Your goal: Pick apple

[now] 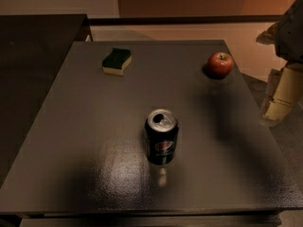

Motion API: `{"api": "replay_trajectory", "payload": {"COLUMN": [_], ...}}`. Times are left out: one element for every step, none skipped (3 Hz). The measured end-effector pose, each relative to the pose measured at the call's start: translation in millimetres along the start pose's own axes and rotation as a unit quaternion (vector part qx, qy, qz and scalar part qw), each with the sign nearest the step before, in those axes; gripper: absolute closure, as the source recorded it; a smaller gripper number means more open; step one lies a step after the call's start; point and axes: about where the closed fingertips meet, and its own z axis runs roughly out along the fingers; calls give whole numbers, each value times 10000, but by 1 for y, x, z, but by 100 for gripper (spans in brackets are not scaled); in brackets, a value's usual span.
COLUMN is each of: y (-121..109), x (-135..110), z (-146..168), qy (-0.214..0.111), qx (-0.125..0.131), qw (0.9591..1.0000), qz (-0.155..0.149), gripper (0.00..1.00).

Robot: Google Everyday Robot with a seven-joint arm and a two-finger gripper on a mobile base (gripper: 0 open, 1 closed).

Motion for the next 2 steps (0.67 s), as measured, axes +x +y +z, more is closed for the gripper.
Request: {"api": "replay_trajectory", "payload": {"y": [-1,-13], "x": [-1,-4], "z": [-1,0], "qy": [-10,-195], "qx": [11,-8], "qw": [10000,9998], "qz": [4,57], "gripper": [0,0]}}
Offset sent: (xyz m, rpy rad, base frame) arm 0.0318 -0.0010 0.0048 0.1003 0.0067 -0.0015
